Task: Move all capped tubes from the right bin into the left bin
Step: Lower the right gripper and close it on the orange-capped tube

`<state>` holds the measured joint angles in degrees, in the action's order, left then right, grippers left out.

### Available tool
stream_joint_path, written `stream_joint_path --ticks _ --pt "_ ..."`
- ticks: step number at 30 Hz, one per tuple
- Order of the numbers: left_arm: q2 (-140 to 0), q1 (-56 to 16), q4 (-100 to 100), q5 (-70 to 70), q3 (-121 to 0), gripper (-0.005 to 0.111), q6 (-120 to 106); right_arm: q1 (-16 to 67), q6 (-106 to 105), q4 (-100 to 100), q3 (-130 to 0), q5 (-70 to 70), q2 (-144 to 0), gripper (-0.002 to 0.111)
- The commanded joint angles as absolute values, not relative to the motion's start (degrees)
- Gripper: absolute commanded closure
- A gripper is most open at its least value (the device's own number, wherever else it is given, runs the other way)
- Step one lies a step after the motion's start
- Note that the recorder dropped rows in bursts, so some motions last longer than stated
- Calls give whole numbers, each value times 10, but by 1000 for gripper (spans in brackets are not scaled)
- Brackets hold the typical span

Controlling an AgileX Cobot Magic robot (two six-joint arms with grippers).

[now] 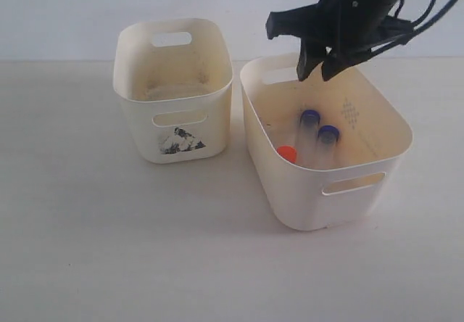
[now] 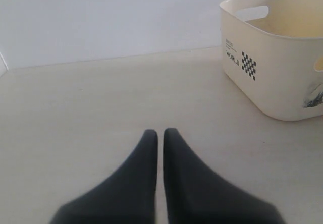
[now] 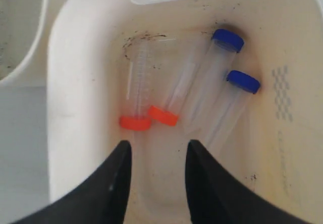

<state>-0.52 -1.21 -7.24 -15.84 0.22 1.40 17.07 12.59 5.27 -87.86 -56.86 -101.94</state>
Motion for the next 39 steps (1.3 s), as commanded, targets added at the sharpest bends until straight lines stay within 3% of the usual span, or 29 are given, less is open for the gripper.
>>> stream_joint_path --ticks 1,18,25,39 --pt "-4 -11 -69 -150 0 102 21 171 183 35 -899 -551 -1077 73" --pt "-4 -11 -69 -150 0 102 21 187 327 -39 -899 -521 -1177 73" --pt "-4 -11 -69 -150 0 102 21 199 370 -50 -899 -516 -1190 47" --pt "-4 -11 -69 -150 0 102 21 199 434 -63 -898 -503 -1235 48"
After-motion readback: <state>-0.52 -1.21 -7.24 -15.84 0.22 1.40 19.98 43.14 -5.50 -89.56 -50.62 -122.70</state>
